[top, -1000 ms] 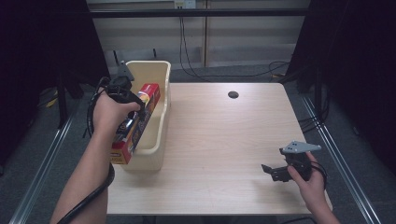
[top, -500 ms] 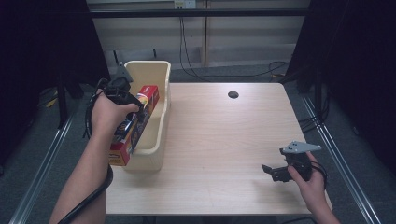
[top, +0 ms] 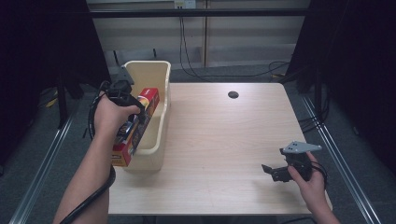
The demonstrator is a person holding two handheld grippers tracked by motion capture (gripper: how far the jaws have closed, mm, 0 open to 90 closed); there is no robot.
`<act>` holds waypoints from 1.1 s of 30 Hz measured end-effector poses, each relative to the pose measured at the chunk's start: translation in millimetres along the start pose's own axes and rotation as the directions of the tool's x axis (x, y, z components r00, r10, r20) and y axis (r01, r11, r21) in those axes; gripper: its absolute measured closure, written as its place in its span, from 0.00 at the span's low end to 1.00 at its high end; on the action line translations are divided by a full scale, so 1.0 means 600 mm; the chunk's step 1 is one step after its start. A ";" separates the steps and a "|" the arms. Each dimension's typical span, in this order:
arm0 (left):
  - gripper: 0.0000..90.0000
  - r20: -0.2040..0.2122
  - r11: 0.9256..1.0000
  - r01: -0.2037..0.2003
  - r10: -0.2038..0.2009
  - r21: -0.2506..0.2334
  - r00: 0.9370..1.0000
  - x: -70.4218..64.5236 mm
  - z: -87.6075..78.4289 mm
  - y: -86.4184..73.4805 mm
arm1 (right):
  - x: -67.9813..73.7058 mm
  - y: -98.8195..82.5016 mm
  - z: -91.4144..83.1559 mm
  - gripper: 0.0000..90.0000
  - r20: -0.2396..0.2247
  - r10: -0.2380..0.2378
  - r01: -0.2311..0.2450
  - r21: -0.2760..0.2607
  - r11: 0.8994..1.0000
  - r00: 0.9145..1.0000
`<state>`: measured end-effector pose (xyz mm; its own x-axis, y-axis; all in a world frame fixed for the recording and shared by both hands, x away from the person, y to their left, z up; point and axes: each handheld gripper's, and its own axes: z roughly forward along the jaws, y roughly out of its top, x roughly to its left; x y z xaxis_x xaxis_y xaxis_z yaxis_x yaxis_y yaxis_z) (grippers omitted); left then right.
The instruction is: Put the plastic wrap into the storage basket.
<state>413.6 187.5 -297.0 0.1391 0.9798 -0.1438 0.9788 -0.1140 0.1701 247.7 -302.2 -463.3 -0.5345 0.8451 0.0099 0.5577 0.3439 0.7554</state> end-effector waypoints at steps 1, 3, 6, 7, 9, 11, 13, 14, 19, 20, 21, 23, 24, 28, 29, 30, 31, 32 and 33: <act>0.46 0.002 1.000 -0.001 0.001 0.001 1.000 0.000 0.002 0.000 | 0.000 0.000 0.000 0.03 0.002 0.000 0.000 0.000 1.000 1.000; 0.46 0.007 1.000 0.006 -0.006 0.007 1.000 0.000 0.004 0.001 | 0.000 -0.001 0.001 0.03 0.001 -0.001 0.001 0.002 1.000 1.000; 0.46 0.014 1.000 0.005 -0.005 0.009 1.000 0.001 0.006 0.002 | 0.000 -0.001 0.001 0.03 -0.001 0.001 -0.001 0.003 1.000 1.000; 0.46 0.011 1.000 0.004 -0.004 0.008 1.000 0.002 0.007 0.002 | 0.000 -0.001 0.001 0.03 0.000 0.000 0.000 0.002 1.000 1.000; 0.46 0.009 1.000 0.008 -0.008 0.008 1.000 0.003 0.008 0.003 | 0.000 -0.001 0.001 0.03 -0.002 0.000 0.000 0.003 1.000 1.000; 0.46 0.006 1.000 0.011 -0.011 0.008 1.000 0.003 0.010 0.004 | 0.000 -0.001 0.001 0.03 -0.001 -0.002 0.002 0.003 1.000 1.000; 0.46 0.009 1.000 0.015 -0.015 0.009 1.000 0.006 0.012 0.004 | 0.000 -0.001 0.000 0.03 0.003 0.000 0.000 0.002 1.000 1.000; 0.46 0.008 1.000 0.013 -0.013 0.009 1.000 0.007 0.014 0.005 | -0.001 -0.001 0.000 0.03 0.004 -0.002 0.002 0.000 1.000 1.000; 0.46 0.010 1.000 0.025 -0.025 0.016 1.000 0.008 0.021 0.006 | -0.001 -0.002 0.001 0.03 0.000 0.001 -0.001 0.004 1.000 1.000; 0.46 0.013 1.000 0.022 -0.022 0.019 1.000 0.010 0.022 0.006 | -0.001 -0.002 0.002 0.03 -0.001 -0.003 0.003 0.004 1.000 1.000; 0.45 0.014 1.000 0.023 -0.023 0.021 1.000 0.010 0.023 0.007 | -0.001 -0.002 0.002 0.03 -0.002 -0.003 0.003 0.004 1.000 1.000; 0.45 0.019 0.999 0.027 -0.028 0.020 0.999 0.012 0.025 0.006 | -0.001 -0.002 0.002 0.03 -0.002 -0.003 0.003 0.004 1.000 1.000; 0.45 0.019 0.999 0.032 -0.032 0.019 0.999 0.013 0.025 0.006 | -0.001 -0.002 0.002 0.03 -0.001 -0.002 0.002 0.004 1.000 1.000; 0.45 0.021 0.999 0.037 -0.037 0.023 0.999 0.015 0.027 0.007 | 0.000 -0.002 0.002 0.03 0.001 -0.003 0.003 0.004 1.000 1.000; 0.45 0.023 0.999 0.037 -0.038 0.026 0.999 0.015 0.028 0.007 | -0.001 -0.002 0.002 0.03 0.001 -0.004 0.004 0.004 1.000 1.000; 0.45 0.019 0.999 0.033 -0.034 0.031 0.999 0.016 0.028 0.007 | -0.001 -0.002 0.002 0.03 0.000 -0.003 0.003 0.005 1.000 1.000; 0.45 0.018 0.999 0.032 -0.033 0.030 0.999 0.017 0.029 0.007 | 0.000 -0.002 0.002 0.03 0.002 -0.003 0.003 0.005 1.000 1.000; 0.45 0.022 0.999 0.036 -0.037 0.028 0.999 0.016 0.030 0.007 | -0.001 -0.002 0.002 0.03 0.001 -0.004 0.004 0.006 1.000 1.000; 0.45 0.021 0.999 0.035 -0.035 0.027 0.999 0.016 0.030 0.008 | -0.001 -0.002 0.002 0.03 0.003 -0.004 0.004 0.005 1.000 1.000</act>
<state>422.2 193.3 -315.3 0.1076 0.9795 -0.1704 0.9868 -0.0843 0.1383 248.2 -302.6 -465.3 -0.5347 0.8450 0.0051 0.5590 0.3491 0.7521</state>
